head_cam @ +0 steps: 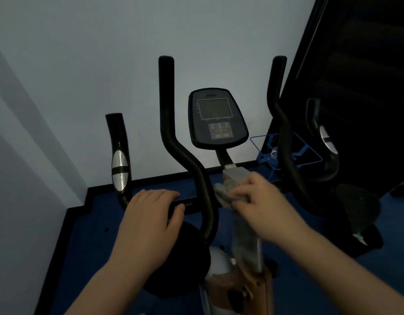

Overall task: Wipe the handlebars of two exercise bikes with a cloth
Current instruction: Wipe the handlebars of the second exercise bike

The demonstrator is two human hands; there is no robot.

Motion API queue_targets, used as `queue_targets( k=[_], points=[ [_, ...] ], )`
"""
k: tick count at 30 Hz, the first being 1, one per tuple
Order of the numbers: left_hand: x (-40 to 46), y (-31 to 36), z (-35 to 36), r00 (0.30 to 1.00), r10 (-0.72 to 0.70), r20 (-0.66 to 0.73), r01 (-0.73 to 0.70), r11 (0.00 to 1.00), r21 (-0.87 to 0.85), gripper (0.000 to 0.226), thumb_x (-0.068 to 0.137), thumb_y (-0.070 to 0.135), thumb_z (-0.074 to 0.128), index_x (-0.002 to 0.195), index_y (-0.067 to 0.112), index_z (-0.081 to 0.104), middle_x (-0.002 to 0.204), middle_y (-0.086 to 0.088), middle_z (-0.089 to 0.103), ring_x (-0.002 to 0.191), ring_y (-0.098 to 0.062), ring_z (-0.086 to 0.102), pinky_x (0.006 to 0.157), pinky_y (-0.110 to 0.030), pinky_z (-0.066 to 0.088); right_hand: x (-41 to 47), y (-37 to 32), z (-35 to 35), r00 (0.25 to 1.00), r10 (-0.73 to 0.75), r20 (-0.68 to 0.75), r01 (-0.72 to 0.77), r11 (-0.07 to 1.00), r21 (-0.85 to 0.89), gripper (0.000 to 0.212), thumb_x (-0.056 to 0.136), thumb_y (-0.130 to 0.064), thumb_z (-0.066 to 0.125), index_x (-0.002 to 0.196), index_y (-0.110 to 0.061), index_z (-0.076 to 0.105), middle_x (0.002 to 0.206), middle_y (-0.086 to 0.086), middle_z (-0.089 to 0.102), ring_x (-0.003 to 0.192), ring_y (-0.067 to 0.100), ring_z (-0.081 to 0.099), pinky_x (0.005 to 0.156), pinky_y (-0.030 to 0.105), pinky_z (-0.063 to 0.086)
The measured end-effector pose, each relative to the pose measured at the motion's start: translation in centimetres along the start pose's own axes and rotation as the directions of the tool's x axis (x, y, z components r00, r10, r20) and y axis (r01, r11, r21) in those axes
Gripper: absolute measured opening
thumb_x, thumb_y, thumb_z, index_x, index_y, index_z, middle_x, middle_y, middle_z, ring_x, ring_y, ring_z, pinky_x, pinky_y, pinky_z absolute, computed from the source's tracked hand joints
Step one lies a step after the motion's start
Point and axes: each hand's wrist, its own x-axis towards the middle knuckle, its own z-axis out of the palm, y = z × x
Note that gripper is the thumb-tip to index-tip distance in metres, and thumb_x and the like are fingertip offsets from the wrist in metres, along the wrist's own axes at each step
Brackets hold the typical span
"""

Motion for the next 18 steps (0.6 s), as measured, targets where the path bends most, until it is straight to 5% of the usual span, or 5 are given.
queue_targets(
  k=[5, 9, 11, 13, 18],
  points=[
    [-1.0, 0.6, -0.8, 0.976, -0.084, -0.203, 0.037, 0.974, -0.224, 0.027, 0.086, 0.032, 0.047, 0.105, 0.024, 0.064, 0.096, 0.015, 0.063, 0.091, 0.001, 0.051, 0.079, -0.021, 0.040, 2.1, -2.7, -1.9, 0.948, -0.069, -0.311, 0.142, 0.966, 0.218, 0.025, 0.093, -0.031, 0.052, 0.115, -0.027, 0.064, 0.105, -0.006, 0.042, 0.088, -0.011, 0.047, 0.075, 0.002, 0.040],
    [-2.4, 0.6, -0.8, 0.947, -0.140, -0.289, 0.044, 0.948, -0.315, 0.023, 0.085, 0.034, 0.045, 0.102, 0.033, 0.060, 0.095, 0.023, 0.059, 0.092, 0.005, 0.050, 0.081, -0.021, 0.040, 2.1, -4.9, 1.9, 0.906, -0.422, -0.015, 0.422, 0.903, 0.087, 0.030, 0.099, -0.031, 0.039, 0.105, -0.058, 0.050, 0.118, 0.000, 0.045, 0.100, 0.013, 0.052, 0.091, 0.038, 0.047],
    [-3.3, 0.3, -0.5, 0.935, -0.172, -0.311, 0.053, 0.934, -0.354, 0.022, 0.084, 0.037, 0.043, 0.103, 0.041, 0.054, 0.099, 0.029, 0.055, 0.097, 0.005, 0.050, 0.082, -0.018, 0.038, 2.5, -4.4, 2.7, 0.819, -0.542, 0.186, 0.572, 0.798, -0.192, 0.032, 0.096, -0.029, 0.044, 0.124, -0.042, 0.052, 0.120, -0.002, 0.045, 0.112, 0.016, 0.041, 0.096, 0.035, 0.034],
    [-4.3, -0.2, -0.1, 0.921, -0.232, -0.312, 0.089, 0.907, -0.411, 0.026, 0.084, 0.041, 0.043, 0.108, 0.042, 0.052, 0.110, 0.031, 0.051, 0.108, 0.006, 0.047, 0.087, -0.017, 0.034, 3.6, -3.4, 1.8, 0.766, -0.556, 0.322, 0.639, 0.714, -0.286, 0.038, 0.091, -0.037, 0.044, 0.128, -0.037, 0.053, 0.118, -0.006, 0.049, 0.114, 0.013, 0.036, 0.097, 0.034, 0.023],
    [-6.0, -1.4, 0.8, 0.886, -0.366, -0.284, 0.191, 0.847, -0.497, 0.037, 0.082, 0.048, 0.040, 0.116, 0.041, 0.053, 0.125, 0.034, 0.045, 0.123, 0.009, 0.037, 0.095, -0.016, 0.029, 5.9, -2.5, 1.3, 0.666, -0.614, 0.424, 0.742, 0.604, -0.292, 0.043, 0.083, -0.049, 0.052, 0.121, -0.032, 0.062, 0.109, -0.006, 0.063, 0.106, 0.015, 0.055, 0.097, 0.027, 0.035]
  ],
)
